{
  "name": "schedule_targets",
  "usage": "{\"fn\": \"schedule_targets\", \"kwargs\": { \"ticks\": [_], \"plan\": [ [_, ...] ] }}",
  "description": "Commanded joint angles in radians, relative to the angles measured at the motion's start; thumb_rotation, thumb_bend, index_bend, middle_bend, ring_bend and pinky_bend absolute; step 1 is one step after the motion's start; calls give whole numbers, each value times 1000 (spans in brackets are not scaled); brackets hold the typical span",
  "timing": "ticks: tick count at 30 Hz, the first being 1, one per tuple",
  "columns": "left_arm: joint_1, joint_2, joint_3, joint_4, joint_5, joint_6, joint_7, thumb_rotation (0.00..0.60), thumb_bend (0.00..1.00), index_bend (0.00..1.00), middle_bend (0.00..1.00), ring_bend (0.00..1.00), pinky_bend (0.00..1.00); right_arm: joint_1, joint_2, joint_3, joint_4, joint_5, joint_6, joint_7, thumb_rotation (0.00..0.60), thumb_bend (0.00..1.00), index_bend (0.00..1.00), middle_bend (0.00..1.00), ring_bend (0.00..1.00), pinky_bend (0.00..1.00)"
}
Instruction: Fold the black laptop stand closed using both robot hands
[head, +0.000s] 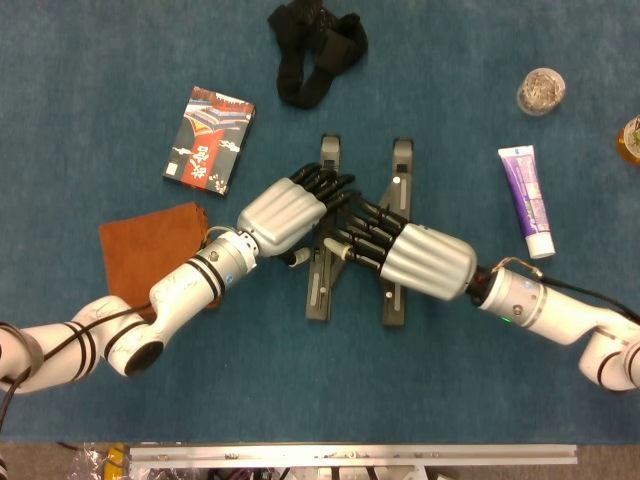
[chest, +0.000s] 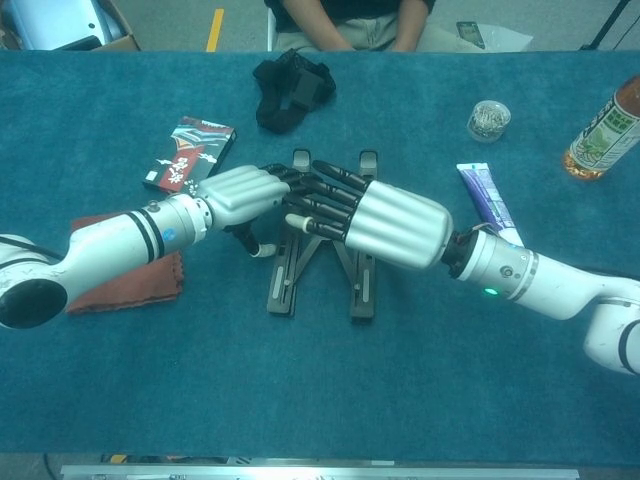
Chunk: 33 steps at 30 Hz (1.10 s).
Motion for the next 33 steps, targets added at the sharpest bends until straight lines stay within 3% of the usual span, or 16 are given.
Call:
{"fn": "schedule_targets", "kwargs": {
  "ticks": [1, 21, 28, 33],
  "plan": [
    [1, 4, -1, -10, -7, -3, 7, 600, 284, 0, 0, 0, 20, 3, -14, 0, 17, 6, 2, 6, 600, 19, 0, 0, 0, 0],
    [12, 29, -10, -44, -46, 5, 64, 600, 284, 0, 0, 0, 19, 23, -72, -1, 77, 41, 22, 29, 600, 19, 0, 0, 0, 0],
    [21, 71, -12, -58, -62, 13, 89, 600, 285, 0, 0, 0, 20, 14, -11, -5, 2, 44, 70, 28, 600, 18, 0, 0, 0, 0],
    [34, 115, -17, -89, -80, 31, 122, 600, 284, 0, 0, 0, 20, 17, 64, -7, -133, 52, 57, 42, 600, 19, 0, 0, 0, 0]
  ]
}}
